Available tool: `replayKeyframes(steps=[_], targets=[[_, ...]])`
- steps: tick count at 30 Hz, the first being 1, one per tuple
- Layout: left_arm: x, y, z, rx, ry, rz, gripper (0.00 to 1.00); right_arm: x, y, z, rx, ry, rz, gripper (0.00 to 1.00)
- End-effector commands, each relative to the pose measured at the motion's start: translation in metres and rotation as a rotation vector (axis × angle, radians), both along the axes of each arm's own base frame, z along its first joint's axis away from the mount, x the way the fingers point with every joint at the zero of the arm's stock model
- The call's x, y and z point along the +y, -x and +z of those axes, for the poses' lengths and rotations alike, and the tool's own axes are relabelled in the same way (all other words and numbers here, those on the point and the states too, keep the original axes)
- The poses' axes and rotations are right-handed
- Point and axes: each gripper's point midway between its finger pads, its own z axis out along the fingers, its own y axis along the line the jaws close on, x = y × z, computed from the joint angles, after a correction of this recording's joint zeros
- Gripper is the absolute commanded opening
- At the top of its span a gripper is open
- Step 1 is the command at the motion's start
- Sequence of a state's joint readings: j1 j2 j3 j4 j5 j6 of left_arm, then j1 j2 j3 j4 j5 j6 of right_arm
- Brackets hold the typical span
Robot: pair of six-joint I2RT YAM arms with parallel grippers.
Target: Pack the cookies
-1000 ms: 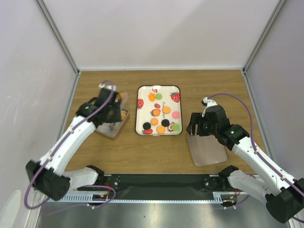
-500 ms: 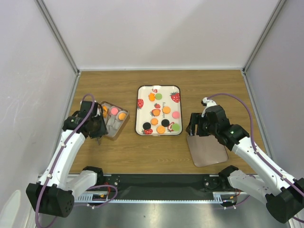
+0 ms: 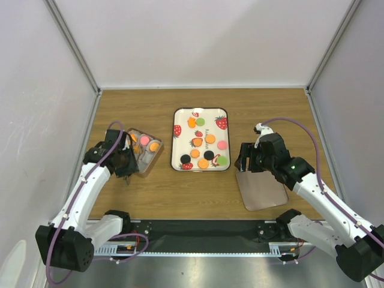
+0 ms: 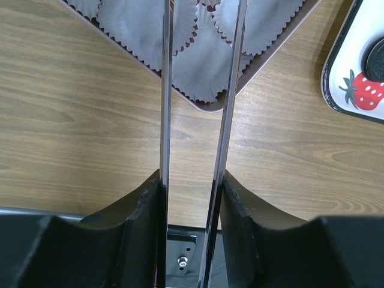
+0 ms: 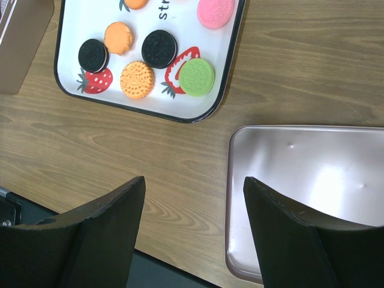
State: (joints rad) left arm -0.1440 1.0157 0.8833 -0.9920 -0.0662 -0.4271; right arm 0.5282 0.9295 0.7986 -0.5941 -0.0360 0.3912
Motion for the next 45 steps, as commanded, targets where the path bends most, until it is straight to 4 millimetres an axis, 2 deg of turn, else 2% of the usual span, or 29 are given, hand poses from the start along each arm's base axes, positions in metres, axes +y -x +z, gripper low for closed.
replayKeyframes(steps=[1, 12, 15, 18, 19, 22, 24, 28, 29, 32, 35, 38, 42, 45], targets=[[-0.001, -0.014, 0.003, -0.049, 0.012, 0.007, 0.45, 0.003, -0.001, 0.004, -0.022, -0.016, 0.013, 0.73], [0.003, -0.018, 0.009, -0.06, 0.0, 0.011, 0.5, 0.004, -0.001, 0.004, -0.024, -0.018, 0.014, 0.73], [0.003, -0.021, 0.023, -0.088, -0.003, -0.006, 0.49, 0.004, -0.001, 0.004, -0.022, -0.016, 0.016, 0.73], [-0.005, -0.027, 0.047, -0.143, 0.003, -0.039, 0.49, 0.004, -0.002, 0.003, -0.021, -0.014, 0.012, 0.73], [-0.007, -0.033, 0.061, -0.182, -0.009, -0.042, 0.49, 0.004, -0.002, 0.003, -0.021, -0.012, 0.011, 0.73], [-0.033, -0.037, 0.08, -0.21, -0.009, -0.118, 0.49, 0.002, -0.003, 0.002, -0.019, -0.006, 0.003, 0.73], [-0.057, -0.037, 0.082, -0.214, 0.008, -0.181, 0.49, 0.0, -0.003, 0.002, -0.019, 0.0, -0.009, 0.73], [-0.1, -0.041, 0.073, -0.198, 0.039, -0.277, 0.49, -0.002, -0.004, 0.004, -0.026, 0.003, -0.019, 0.73], [-0.117, -0.041, 0.066, -0.184, 0.04, -0.322, 0.49, -0.002, -0.003, 0.002, -0.024, 0.006, -0.021, 0.73], [-0.149, -0.041, 0.05, -0.149, 0.043, -0.399, 0.49, -0.003, -0.004, 0.001, -0.02, 0.011, -0.023, 0.73], [-0.172, -0.046, 0.037, -0.126, 0.036, -0.453, 0.5, -0.003, -0.004, 0.0, -0.017, 0.011, -0.024, 0.74], [-0.186, -0.051, 0.032, -0.124, 0.038, -0.481, 0.5, -0.002, -0.004, 0.0, -0.017, 0.012, -0.02, 0.73], [-0.195, -0.06, 0.016, -0.091, 0.018, -0.494, 0.5, -0.002, -0.004, 0.001, -0.017, 0.011, -0.023, 0.73], [-0.2, -0.065, 0.012, -0.087, 0.013, -0.505, 0.5, -0.002, -0.003, 0.001, -0.018, 0.011, -0.023, 0.73]])
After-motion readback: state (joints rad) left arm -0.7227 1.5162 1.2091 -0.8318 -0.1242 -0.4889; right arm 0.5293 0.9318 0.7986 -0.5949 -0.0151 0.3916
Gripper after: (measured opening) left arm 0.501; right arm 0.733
